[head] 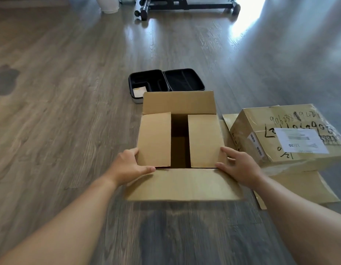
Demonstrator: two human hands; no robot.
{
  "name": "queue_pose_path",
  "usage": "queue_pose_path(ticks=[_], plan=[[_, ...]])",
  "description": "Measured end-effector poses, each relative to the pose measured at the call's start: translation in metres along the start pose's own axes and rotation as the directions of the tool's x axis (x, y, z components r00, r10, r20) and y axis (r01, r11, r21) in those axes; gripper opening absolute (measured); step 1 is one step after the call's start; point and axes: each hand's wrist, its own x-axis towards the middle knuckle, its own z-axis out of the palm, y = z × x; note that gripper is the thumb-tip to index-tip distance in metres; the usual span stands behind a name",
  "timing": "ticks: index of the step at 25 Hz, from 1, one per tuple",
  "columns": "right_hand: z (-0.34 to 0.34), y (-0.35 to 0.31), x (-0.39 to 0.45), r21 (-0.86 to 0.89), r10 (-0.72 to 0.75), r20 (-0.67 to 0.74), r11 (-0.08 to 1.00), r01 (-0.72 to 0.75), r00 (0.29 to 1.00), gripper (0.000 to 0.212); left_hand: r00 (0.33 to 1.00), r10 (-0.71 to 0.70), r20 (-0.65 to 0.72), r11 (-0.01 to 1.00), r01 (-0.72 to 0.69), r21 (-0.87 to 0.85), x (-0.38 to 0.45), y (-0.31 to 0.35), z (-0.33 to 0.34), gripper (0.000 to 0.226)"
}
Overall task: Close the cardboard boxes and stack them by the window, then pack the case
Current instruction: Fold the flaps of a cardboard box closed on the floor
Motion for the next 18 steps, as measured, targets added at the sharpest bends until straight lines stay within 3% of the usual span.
queue_pose_path(ticks=[3,6,9,12,15,18], plan=[[0.016,-0.009,0.002,-0.194,-0.027,-0.042,0.981,0.019,0.999,0.065,0.99,0.06,-0.125,0.994,-0.047,0.103,-0.001,-0.003,0.017,0.083],[0.034,-0.024,0.002,-0.295,-0.042,-0.07,0.955,0.019,0.997,0.046,0.988,0.041,-0.146,0.986,-0.016,0.168,0.0,-0.006,0.029,0.101],[0.048,-0.035,0.003,-0.393,-0.028,-0.086,0.919,-0.008,0.996,0.064,0.97,0.21,-0.119,0.949,-0.172,0.266,-0.004,-0.002,0.033,0.088],[0.052,-0.049,0.004,-0.51,-0.094,-0.077,0.859,0.041,0.993,0.075,0.894,0.447,-0.025,0.826,-0.402,0.395,-0.005,0.015,0.037,0.071],[0.056,-0.06,-0.001,-0.547,-0.228,-0.039,0.82,0.17,0.973,0.068,0.823,0.562,0.084,0.661,-0.508,0.552,-0.005,0.033,0.047,0.065],[0.061,-0.066,-0.002,-0.566,-0.282,0.013,0.789,0.239,0.959,0.054,0.8,0.57,0.188,0.534,-0.535,0.655,-0.007,0.042,0.055,0.042]])
